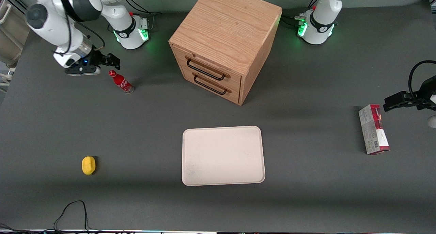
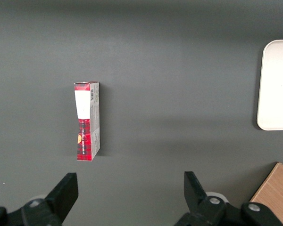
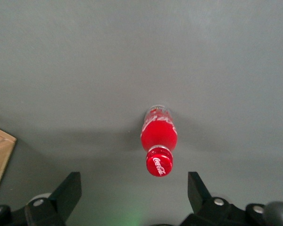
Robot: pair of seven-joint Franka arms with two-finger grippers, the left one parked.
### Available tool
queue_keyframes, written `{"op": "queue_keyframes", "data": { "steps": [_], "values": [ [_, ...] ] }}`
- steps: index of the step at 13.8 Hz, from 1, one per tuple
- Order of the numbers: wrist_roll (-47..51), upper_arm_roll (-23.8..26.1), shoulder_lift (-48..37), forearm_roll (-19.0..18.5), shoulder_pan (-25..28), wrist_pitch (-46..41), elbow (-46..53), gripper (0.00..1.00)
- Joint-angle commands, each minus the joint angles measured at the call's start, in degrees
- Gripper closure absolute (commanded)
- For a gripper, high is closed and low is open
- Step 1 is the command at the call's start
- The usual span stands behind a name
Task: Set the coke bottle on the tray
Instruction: 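Move the right gripper down over the red Coca-Cola bottle, then close the right gripper around the bottle's body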
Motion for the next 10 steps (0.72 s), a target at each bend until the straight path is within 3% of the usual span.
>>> {"op": "queue_keyframes", "data": {
  "steps": [1, 8, 10],
  "values": [
    [-0.4, -0.2, -2.1, 1.0, -0.3, 6.0, -5.8, 0.0],
    [-3.3, -1.7, 4.1, -0.3, -0.5, 14.0, -6.9, 0.0],
    [-3.3, -1.7, 4.3, -0.3, -0.5, 13.9, -7.0, 0.11]
  ]
}}
